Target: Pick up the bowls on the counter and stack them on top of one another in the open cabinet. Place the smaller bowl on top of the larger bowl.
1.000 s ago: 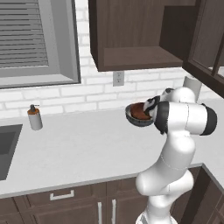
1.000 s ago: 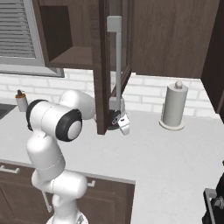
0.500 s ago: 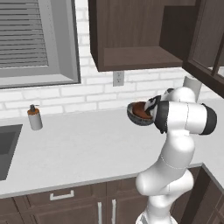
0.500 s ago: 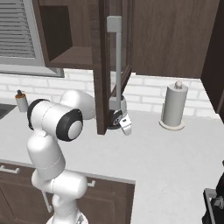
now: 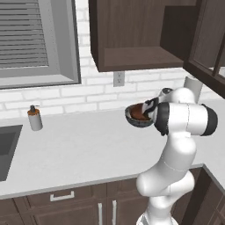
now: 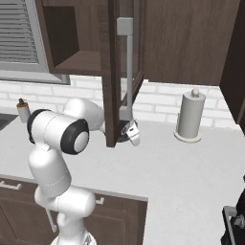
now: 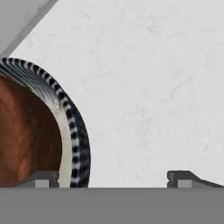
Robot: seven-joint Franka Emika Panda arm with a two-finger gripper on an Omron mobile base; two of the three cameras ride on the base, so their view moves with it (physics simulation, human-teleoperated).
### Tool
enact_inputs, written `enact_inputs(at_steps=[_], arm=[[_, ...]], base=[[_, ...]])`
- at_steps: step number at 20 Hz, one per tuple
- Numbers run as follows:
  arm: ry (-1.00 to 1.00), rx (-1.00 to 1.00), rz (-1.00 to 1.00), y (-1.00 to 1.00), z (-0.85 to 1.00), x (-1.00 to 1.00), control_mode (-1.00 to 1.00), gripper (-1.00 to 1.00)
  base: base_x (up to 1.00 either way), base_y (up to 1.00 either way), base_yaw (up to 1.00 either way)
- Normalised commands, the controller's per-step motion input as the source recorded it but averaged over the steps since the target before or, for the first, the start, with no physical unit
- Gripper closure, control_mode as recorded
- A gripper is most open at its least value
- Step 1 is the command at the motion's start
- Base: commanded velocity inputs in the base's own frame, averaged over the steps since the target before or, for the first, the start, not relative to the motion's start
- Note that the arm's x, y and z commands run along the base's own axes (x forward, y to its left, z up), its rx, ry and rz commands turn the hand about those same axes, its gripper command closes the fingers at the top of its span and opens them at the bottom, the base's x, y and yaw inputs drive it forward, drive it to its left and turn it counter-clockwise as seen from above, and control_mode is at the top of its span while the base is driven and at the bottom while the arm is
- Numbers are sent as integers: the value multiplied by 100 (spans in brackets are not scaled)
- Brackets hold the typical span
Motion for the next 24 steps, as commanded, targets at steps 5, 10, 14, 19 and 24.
enact_inputs(at_steps=[5,10,14,19,24], arm=[[2,-9,0,47,-7,15,-100,-100],[12,-12,0,16,-45,4,-100,-100],[12,-9,0,1,-30,0,-100,-100],[2,-1,0,0,0,0,-100,100],[0,0,0,0,0,0,-100,100]], base=[[0,0,0],[0,0,0],[0,0,0],[0,0,0],[0,0,0]])
